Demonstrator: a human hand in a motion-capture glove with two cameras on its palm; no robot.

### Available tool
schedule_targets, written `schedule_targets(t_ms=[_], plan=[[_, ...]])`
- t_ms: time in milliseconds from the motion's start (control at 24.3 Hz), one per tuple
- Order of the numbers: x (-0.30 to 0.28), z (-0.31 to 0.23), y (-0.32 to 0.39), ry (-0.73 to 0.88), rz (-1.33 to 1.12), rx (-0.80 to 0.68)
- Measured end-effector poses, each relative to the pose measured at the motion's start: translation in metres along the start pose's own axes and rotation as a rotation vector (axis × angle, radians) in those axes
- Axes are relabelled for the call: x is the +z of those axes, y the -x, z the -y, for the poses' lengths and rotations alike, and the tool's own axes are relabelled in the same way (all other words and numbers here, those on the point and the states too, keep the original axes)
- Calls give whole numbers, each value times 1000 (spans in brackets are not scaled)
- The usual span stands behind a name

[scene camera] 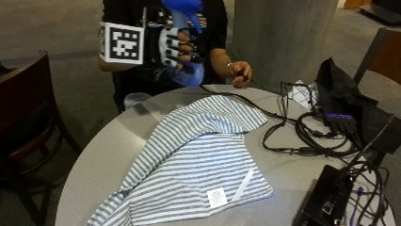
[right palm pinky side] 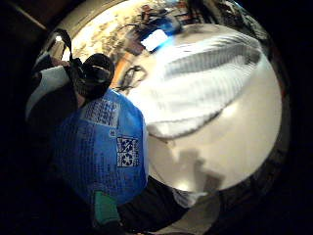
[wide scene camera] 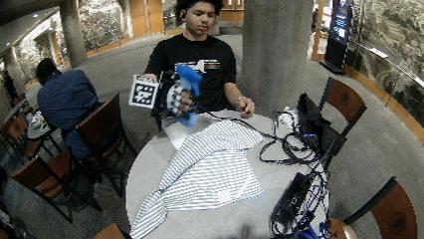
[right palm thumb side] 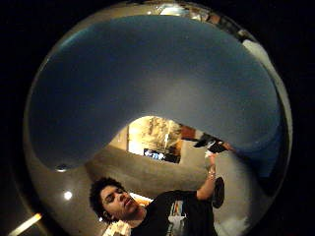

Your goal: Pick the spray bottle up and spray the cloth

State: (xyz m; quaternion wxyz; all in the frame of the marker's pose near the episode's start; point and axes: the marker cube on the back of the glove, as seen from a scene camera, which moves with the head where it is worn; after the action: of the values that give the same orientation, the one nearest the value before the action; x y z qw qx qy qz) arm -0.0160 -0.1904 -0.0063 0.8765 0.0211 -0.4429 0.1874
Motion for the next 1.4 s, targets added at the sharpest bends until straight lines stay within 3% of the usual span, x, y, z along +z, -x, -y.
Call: schedule_targets(t_ms=[206,411,699,1152,1275,1398], plan=[[98,-5,18,46,122,-101],[172,-7,-1,34,156,-79],[228,-8,-35,45,61,-103],[227,-15,-49,62,-1,-106],[190,-34,-46,0,-70,-141],[118,-59,-52,-137,-253,-247]])
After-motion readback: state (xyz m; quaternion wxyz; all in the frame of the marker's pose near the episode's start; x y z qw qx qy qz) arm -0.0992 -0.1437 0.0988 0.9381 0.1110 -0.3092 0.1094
